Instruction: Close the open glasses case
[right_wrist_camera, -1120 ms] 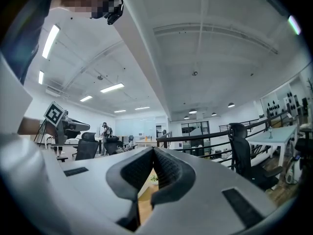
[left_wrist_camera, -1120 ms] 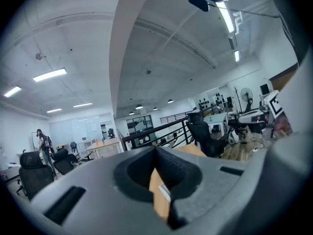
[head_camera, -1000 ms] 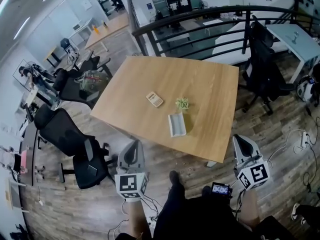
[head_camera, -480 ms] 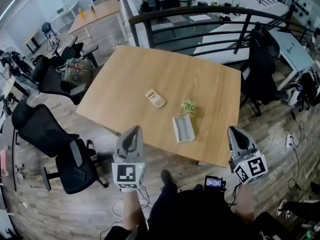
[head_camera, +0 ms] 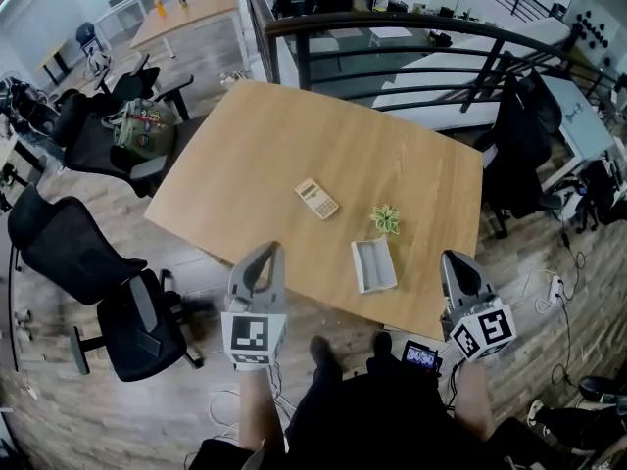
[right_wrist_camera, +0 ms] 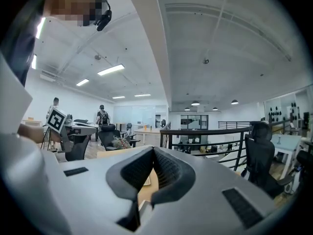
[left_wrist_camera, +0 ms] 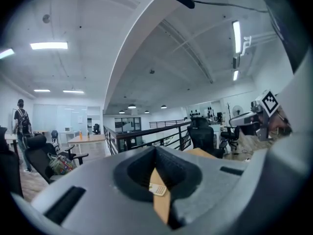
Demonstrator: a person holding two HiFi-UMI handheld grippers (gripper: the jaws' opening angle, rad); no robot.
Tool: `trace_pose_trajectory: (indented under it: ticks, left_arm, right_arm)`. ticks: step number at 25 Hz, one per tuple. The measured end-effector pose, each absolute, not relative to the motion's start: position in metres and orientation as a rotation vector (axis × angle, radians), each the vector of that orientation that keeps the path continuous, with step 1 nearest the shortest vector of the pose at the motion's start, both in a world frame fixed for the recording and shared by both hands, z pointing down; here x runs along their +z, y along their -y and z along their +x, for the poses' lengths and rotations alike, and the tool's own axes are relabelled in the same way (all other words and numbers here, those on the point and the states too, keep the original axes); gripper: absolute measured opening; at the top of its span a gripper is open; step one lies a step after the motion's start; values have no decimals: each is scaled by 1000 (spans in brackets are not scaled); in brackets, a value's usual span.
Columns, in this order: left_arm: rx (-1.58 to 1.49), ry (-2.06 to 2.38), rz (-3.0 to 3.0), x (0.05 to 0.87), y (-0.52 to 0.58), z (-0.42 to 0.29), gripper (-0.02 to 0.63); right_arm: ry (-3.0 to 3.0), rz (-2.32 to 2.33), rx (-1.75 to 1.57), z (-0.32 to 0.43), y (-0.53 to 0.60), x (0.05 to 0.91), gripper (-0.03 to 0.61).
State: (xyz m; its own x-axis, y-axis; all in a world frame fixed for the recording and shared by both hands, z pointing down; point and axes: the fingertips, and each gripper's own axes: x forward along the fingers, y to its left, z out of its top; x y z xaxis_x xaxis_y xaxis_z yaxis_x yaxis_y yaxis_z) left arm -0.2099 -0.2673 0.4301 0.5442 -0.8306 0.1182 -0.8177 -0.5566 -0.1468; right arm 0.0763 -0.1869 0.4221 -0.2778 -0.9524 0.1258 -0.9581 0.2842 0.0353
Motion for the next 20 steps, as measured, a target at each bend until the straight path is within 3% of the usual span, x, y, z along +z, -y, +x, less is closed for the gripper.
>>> trace_pose_trajectory:
  ticks: [20]
  left_arm:
    - [-370, -1550, -2608, 431, 280, -154, 0]
  right_arm:
    - [2577, 1750, 107, 132, 226, 436, 15]
